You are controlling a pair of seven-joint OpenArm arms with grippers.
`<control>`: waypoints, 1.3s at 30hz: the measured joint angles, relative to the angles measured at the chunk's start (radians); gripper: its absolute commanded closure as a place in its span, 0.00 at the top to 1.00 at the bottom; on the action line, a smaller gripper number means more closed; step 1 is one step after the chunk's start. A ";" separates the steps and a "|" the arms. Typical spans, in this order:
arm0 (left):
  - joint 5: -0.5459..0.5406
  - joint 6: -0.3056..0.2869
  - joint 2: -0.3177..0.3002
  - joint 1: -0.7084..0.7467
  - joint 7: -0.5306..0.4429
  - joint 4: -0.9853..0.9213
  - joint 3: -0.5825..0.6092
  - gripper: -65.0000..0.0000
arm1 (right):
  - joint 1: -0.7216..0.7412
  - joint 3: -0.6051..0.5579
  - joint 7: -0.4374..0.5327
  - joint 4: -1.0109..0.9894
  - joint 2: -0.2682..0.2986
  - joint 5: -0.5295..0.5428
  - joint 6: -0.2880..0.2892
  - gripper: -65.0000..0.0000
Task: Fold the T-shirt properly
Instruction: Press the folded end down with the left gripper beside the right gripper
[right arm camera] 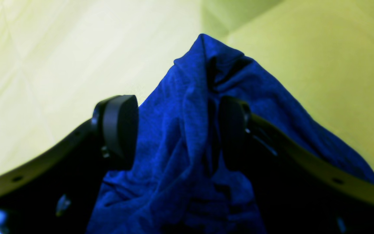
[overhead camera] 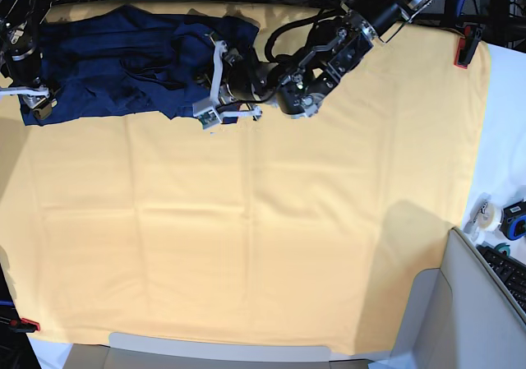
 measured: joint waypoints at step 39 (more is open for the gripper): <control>0.248 0.001 0.219 0.020 -0.210 -0.151 0.036 0.01 | -0.003 0.000 0.000 0.000 0.000 0.000 0.000 0.59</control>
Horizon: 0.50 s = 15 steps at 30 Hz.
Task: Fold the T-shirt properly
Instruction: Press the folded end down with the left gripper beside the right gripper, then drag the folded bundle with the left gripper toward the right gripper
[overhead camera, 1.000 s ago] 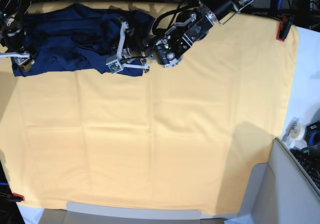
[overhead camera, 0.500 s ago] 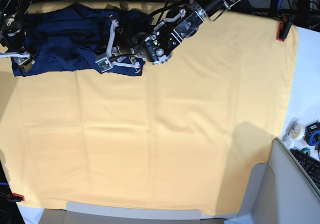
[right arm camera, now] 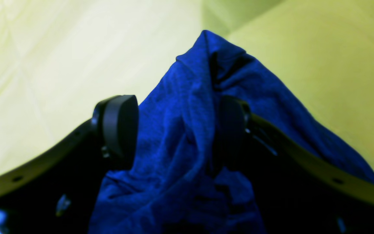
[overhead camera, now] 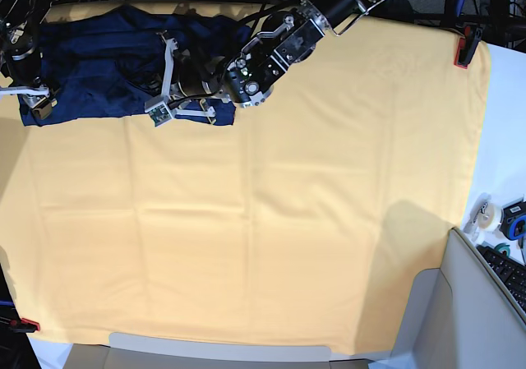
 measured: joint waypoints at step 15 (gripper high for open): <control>-0.012 0.229 0.053 0.000 -0.320 -0.048 0.005 0.01 | 0.000 0.000 0.000 0.000 -0.001 0.000 0.000 0.59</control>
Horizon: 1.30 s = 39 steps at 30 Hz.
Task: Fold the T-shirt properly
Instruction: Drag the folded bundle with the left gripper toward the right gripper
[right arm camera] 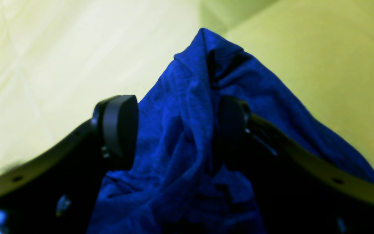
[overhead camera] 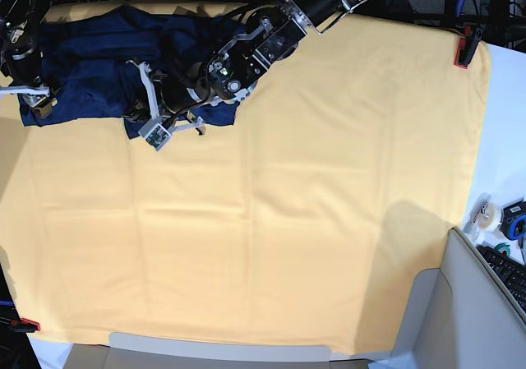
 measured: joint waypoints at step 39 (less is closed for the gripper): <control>0.004 0.063 -0.368 0.198 0.418 0.473 0.003 0.01 | -0.002 -0.022 0.000 0.000 -0.013 0.000 0.000 0.59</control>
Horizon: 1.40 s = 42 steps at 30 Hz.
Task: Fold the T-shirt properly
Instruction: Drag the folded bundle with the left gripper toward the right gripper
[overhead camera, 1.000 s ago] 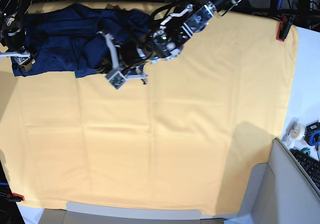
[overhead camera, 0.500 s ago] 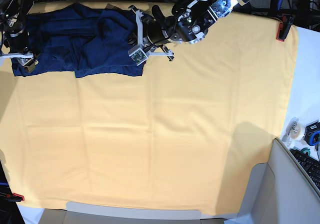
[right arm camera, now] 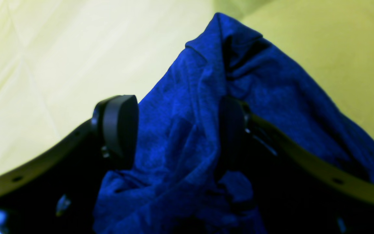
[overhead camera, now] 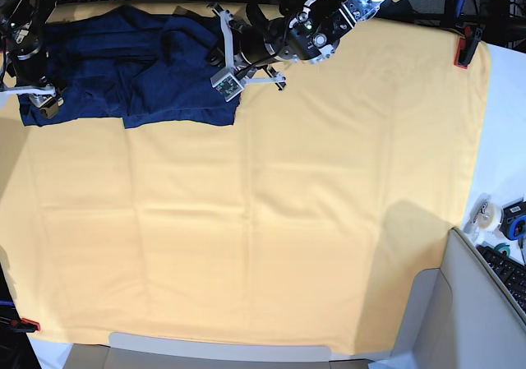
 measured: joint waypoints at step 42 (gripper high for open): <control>-0.001 0.006 -0.005 -0.146 -0.053 -0.026 0.091 0.01 | 0.002 0.000 0.000 -0.001 0.000 0.000 0.000 0.59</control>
